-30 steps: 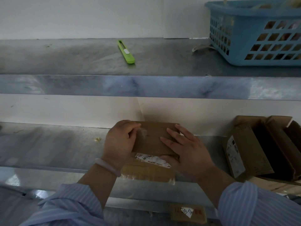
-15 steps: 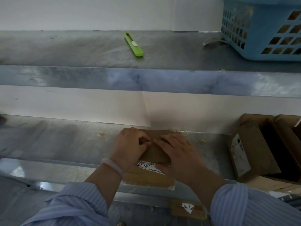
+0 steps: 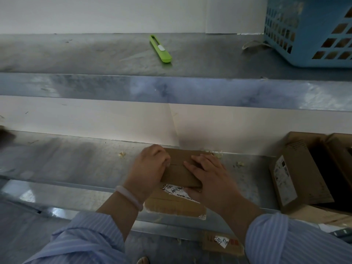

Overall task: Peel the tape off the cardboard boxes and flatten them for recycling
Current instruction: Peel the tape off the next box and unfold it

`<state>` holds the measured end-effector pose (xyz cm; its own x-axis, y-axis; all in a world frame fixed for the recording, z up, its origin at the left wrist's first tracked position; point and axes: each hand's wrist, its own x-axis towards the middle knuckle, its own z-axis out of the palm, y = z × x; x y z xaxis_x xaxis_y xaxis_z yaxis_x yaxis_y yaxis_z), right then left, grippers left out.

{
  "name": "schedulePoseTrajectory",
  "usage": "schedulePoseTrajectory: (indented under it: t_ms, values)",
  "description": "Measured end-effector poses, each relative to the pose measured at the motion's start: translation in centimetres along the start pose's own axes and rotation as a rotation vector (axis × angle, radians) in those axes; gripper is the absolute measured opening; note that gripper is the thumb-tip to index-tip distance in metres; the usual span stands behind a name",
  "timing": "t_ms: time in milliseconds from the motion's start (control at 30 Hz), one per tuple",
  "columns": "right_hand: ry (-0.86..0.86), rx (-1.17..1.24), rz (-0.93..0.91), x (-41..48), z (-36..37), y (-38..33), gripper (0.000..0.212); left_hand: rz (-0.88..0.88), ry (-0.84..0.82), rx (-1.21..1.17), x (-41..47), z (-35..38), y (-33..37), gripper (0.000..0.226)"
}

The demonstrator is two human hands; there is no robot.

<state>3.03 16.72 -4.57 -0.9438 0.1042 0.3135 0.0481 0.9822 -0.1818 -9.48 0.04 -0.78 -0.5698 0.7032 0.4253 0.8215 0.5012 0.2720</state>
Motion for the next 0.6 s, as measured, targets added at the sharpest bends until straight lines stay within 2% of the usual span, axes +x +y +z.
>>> schedulePoseTrajectory:
  t_ms: [67,100,233,300,367,467,533,600]
  values:
    - [0.01,-0.004,-0.003,0.0,0.1,0.0,0.067,0.157,-0.047,0.046,-0.6,0.5,0.6,0.017]
    - [0.018,-0.001,-0.006,0.0,0.2,0.0,0.066,0.176,-0.065,0.032,-0.9,0.8,0.8,0.023]
    - [0.039,0.007,-0.017,-0.1,0.4,0.1,0.066,0.004,-0.078,-0.245,-1.3,0.9,1.3,0.039]
    - [0.043,0.011,-0.018,-0.2,0.5,0.1,0.066,-0.067,-0.081,-0.277,-1.1,0.9,1.1,0.043]
    - [0.036,0.018,-0.013,-0.2,0.5,0.1,0.067,-0.17,-0.036,-0.261,-1.0,1.0,1.0,0.042]
    - [0.029,0.021,-0.015,-0.2,0.4,0.2,0.068,-0.325,-0.062,-0.07,-0.9,1.0,1.0,0.041]
    - [0.038,0.016,-0.027,-0.2,0.5,0.2,0.067,-0.346,-0.117,-0.001,-0.8,1.0,0.9,0.032]
    - [0.042,0.006,-0.024,-0.3,0.5,0.2,0.067,-0.333,-0.135,-0.034,-0.4,0.8,0.8,0.017]
